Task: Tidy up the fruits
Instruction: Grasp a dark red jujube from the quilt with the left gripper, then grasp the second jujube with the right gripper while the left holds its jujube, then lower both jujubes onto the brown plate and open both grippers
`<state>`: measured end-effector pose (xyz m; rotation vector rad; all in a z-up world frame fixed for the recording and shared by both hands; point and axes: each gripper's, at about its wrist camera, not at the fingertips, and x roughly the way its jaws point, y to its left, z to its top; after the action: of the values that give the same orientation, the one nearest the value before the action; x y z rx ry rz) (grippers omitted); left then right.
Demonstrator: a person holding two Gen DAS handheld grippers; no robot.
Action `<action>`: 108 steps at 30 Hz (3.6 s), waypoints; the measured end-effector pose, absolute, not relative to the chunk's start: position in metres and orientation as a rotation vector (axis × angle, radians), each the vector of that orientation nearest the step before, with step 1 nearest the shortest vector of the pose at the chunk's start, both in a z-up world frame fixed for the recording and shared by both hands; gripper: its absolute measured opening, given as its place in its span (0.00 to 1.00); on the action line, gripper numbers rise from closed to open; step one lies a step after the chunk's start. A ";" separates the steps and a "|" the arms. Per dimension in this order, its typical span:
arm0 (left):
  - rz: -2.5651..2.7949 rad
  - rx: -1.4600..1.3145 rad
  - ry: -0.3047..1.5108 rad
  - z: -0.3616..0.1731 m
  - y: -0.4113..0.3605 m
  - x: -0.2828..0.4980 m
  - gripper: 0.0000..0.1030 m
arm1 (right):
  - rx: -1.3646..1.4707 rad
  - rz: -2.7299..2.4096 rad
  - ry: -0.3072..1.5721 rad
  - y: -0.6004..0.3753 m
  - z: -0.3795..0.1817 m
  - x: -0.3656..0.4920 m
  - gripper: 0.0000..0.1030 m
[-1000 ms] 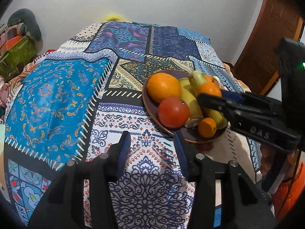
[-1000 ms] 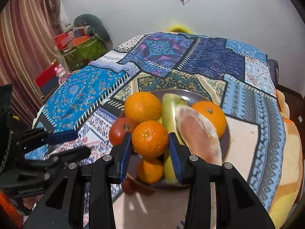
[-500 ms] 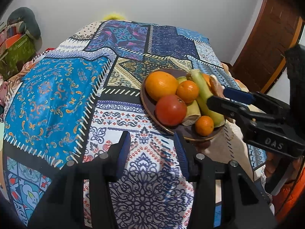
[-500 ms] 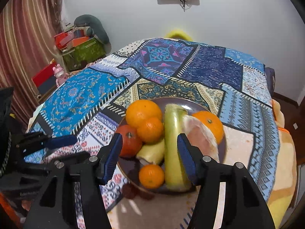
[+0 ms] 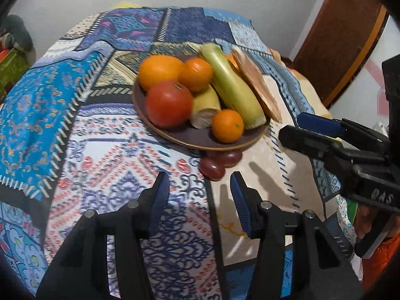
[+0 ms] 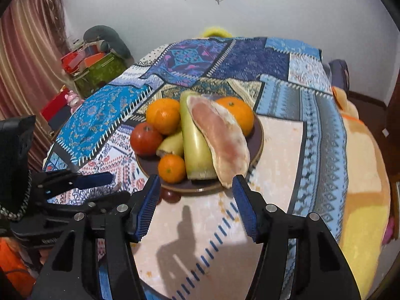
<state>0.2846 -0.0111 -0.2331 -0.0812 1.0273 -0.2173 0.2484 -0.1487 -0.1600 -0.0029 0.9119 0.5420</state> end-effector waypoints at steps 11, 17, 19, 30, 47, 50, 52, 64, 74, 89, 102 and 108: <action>-0.247 -0.080 1.052 -0.251 -0.024 0.300 0.27 | -0.016 0.586 0.953 -0.144 -0.179 0.243 0.41; -0.251 -0.095 1.044 -0.250 -0.021 0.302 0.25 | -0.019 0.595 0.962 -0.140 -0.181 0.241 0.39; -0.244 -0.095 1.036 -0.247 -0.017 0.301 0.25 | -0.021 0.597 0.964 -0.138 -0.182 0.241 0.39; -0.166 -0.105 0.948 -0.217 0.022 0.288 0.25 | -0.046 0.626 0.991 -0.117 -0.189 0.241 0.39; -0.133 -0.143 0.941 -0.220 0.050 0.292 0.25 | -0.100 0.601 1.011 -0.093 -0.209 0.253 0.23; -0.141 -0.139 0.946 -0.221 0.047 0.293 0.25 | -0.103 0.613 1.012 -0.096 -0.206 0.251 0.22; -0.151 -0.135 0.942 -0.219 0.042 0.293 0.25 | -0.097 0.613 1.010 -0.101 -0.204 0.249 0.22; -0.213 -0.103 0.931 -0.214 0.010 0.307 0.25 | -0.017 0.584 0.929 -0.139 -0.172 0.244 0.22; -0.238 -0.094 0.974 -0.226 -0.001 0.324 0.25 | 0.005 0.598 0.868 -0.130 -0.157 0.260 0.22; -0.193 -0.106 0.921 -0.211 0.017 0.315 0.30 | -0.037 0.624 0.848 -0.106 -0.165 0.276 0.22; -0.153 -0.097 0.860 -0.185 0.028 0.304 0.31 | -0.014 0.630 0.854 -0.108 -0.162 0.275 0.34; -0.145 -0.087 0.806 -0.157 0.026 0.287 0.31 | 0.000 0.620 0.802 -0.115 -0.136 0.260 0.34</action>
<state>0.2871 0.0255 -0.1570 -0.0865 0.8057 -0.1450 0.2596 -0.1151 -0.1365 0.0000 0.8025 0.6196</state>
